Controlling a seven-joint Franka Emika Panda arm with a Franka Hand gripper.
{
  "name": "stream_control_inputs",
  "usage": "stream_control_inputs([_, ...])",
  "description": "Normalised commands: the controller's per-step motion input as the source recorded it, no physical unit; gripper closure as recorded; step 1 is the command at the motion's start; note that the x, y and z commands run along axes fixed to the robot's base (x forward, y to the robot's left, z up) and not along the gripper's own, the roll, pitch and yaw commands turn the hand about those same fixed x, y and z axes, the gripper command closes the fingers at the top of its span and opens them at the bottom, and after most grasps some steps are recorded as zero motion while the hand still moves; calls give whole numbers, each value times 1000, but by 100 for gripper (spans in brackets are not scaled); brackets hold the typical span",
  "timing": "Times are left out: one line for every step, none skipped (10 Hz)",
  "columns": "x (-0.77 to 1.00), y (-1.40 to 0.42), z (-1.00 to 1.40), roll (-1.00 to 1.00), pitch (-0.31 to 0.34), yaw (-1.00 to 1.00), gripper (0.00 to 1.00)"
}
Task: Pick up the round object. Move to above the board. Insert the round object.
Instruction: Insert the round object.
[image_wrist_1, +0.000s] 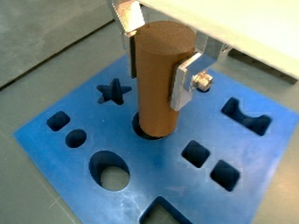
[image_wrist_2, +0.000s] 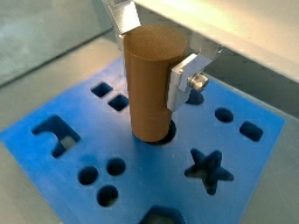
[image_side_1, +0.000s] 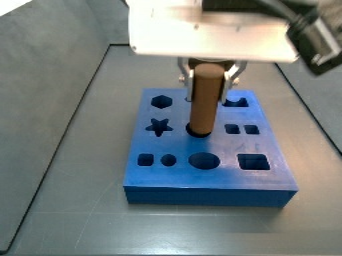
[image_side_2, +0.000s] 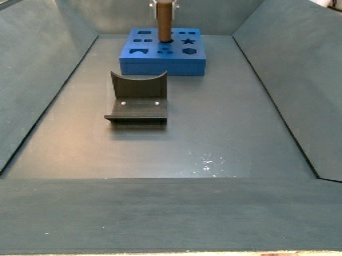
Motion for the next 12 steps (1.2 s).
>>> stream_control_inputs([0, -60, -346, 137, 31, 0, 100])
stream_control_inputs([0, -120, -291, 94, 86, 0, 100])
stream_control_inputs([-23, -180, -243, 60, 80, 0, 100])
stream_control_inputs([-77, -171, -226, 43, 71, -3, 100])
stream_control_inputs([-60, -80, -277, 109, 66, -20, 100])
stream_control_inputs([-97, 0, -340, 277, 26, -40, 100])
stream_control_inputs([-40, -20, -500, 391, 0, -17, 100])
stream_control_inputs([-26, -117, -757, 414, 0, -17, 100])
stream_control_inputs([0, -140, -694, 314, 0, -26, 100])
stream_control_inputs([0, -26, -471, 0, -9, 0, 100])
stream_control_inputs([0, 0, -160, -117, -100, 0, 100])
stream_control_inputs([0, 0, -20, 0, 0, 0, 100])
